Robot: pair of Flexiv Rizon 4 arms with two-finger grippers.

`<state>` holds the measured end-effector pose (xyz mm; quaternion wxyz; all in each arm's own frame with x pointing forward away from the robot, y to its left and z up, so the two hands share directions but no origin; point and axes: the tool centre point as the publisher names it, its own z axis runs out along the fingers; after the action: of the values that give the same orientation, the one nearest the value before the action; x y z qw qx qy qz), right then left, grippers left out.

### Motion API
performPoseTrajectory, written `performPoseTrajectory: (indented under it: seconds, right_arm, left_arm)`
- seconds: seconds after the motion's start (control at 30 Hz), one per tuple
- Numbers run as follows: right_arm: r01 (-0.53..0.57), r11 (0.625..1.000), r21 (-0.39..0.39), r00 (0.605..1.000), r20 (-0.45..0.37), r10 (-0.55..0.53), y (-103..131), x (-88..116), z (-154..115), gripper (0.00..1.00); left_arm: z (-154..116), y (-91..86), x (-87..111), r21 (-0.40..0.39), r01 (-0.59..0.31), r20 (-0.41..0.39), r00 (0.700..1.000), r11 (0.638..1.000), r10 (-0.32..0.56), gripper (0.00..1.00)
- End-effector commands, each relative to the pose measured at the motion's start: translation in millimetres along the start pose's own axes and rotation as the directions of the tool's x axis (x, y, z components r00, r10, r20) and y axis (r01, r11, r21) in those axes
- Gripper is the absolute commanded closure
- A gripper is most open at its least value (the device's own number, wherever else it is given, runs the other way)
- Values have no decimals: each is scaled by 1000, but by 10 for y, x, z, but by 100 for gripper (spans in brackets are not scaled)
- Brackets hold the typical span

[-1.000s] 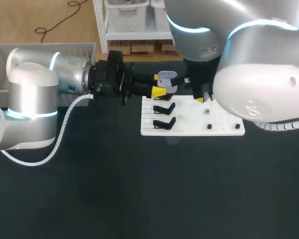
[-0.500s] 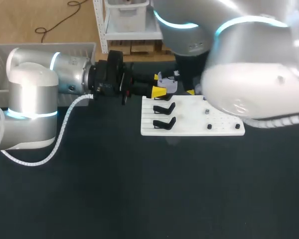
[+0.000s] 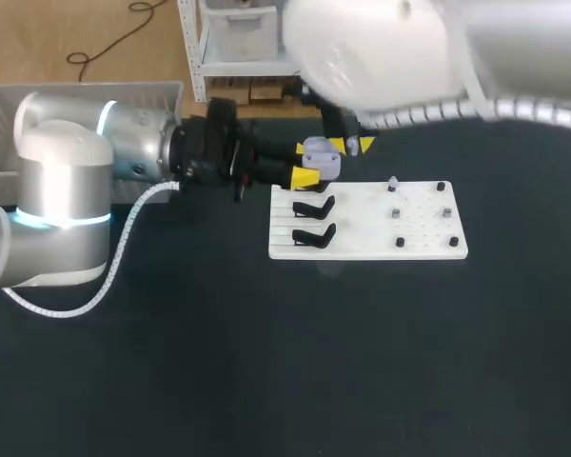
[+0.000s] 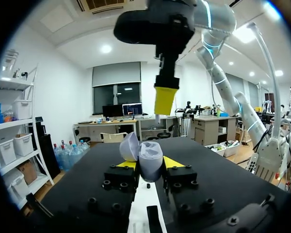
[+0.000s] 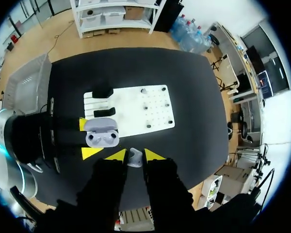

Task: Pick up each earbud case from the left stands, insert the matching earbuds, close the lid, and place the case in the box.

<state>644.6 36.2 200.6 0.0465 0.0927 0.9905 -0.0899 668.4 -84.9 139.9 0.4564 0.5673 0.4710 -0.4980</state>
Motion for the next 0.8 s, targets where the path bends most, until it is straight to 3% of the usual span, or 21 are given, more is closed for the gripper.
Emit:
performPoseTrajectory:
  seconds: [0.03,0.73,0.8]
  right_arm:
    - [-1,1000,7,998,-59,1,20,-45,1,100]
    - [-11,1000,18,997,-70,12,34,-13,66,100]
    - [-9,997,82,999,-35,12,100,9,81,100]
  left_arm:
    - [54,-21,36,3,-1,8,1000,1000,1,100]
    - [87,-21,88,-2,14,17,1000,1000,-14,100]
    - [87,-21,88,-2,14,17,1000,1000,-14,100]
